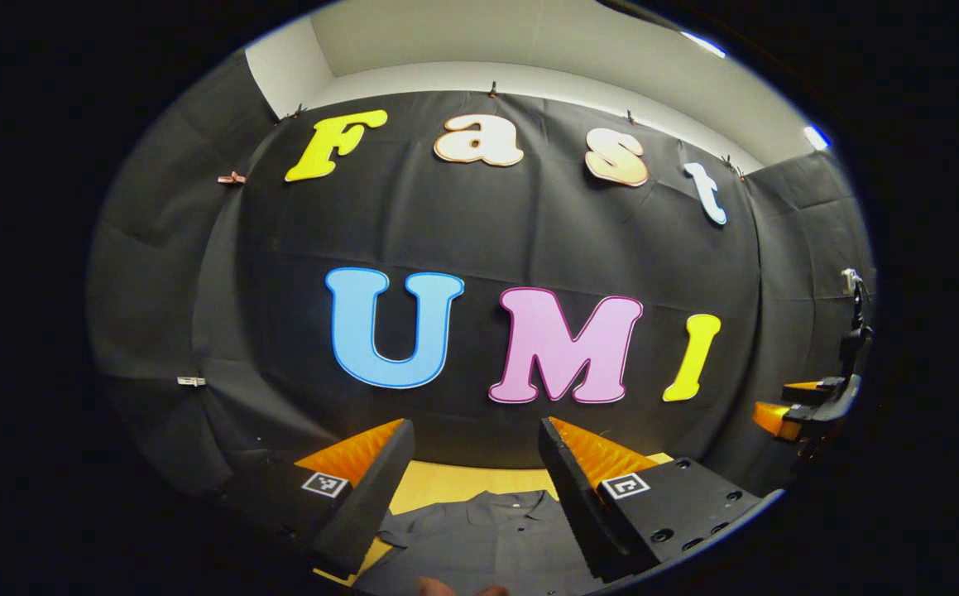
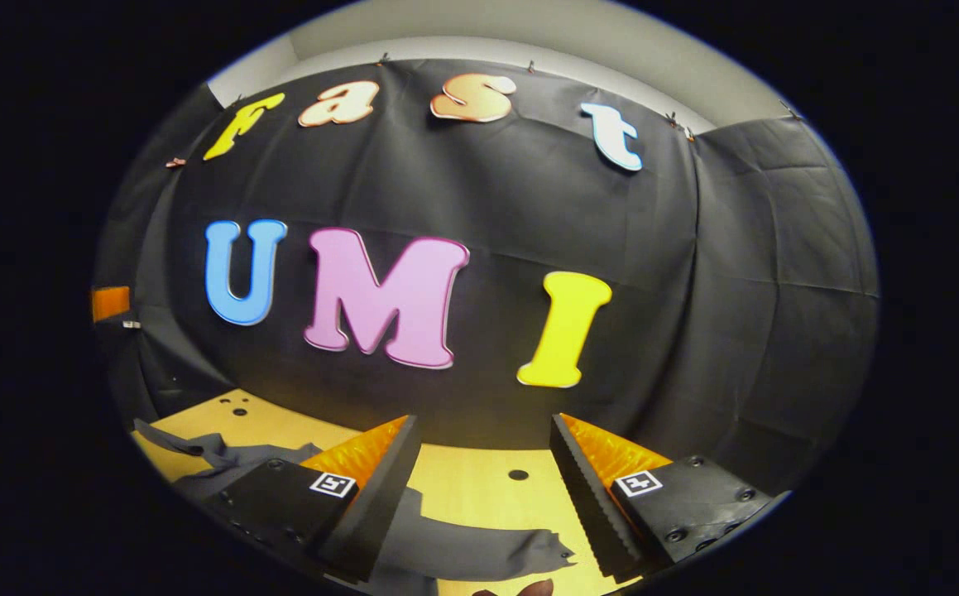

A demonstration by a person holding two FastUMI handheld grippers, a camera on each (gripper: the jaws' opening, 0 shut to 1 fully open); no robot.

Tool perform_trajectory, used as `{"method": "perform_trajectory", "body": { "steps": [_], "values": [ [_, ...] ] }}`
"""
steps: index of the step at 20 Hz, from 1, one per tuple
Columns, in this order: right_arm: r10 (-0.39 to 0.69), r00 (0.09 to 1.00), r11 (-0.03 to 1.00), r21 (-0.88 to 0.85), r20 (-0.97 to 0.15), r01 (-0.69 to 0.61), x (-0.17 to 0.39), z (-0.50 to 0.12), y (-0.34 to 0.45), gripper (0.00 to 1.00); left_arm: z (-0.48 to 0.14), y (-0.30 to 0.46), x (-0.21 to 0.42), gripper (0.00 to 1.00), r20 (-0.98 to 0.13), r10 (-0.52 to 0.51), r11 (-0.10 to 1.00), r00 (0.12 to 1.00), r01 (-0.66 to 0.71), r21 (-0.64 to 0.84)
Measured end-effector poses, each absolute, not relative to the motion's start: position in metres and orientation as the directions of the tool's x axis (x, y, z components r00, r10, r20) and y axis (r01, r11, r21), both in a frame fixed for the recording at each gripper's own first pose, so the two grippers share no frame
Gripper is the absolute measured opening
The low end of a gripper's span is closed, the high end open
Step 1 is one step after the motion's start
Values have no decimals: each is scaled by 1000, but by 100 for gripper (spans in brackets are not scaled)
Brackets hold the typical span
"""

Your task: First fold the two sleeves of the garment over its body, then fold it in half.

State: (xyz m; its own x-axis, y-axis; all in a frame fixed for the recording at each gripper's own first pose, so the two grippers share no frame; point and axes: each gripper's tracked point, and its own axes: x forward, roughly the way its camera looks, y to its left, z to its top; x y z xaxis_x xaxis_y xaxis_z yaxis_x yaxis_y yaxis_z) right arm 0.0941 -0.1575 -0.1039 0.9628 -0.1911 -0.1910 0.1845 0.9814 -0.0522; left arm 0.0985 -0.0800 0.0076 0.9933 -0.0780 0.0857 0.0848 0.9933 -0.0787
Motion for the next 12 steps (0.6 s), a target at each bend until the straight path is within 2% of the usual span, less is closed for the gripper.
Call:
{"method": "perform_trajectory", "body": {
  "steps": [4,12],
  "values": [
    [-225,920,974,-51,-320,220,98,-176,-201,98,6,-98,110,95,92,-90,994,992,95,-51],
    [-177,797,975,5,-578,221,104,-341,-246,98,-12,-134,124,95,10,-85,996,996,85,-4]
  ]
}}
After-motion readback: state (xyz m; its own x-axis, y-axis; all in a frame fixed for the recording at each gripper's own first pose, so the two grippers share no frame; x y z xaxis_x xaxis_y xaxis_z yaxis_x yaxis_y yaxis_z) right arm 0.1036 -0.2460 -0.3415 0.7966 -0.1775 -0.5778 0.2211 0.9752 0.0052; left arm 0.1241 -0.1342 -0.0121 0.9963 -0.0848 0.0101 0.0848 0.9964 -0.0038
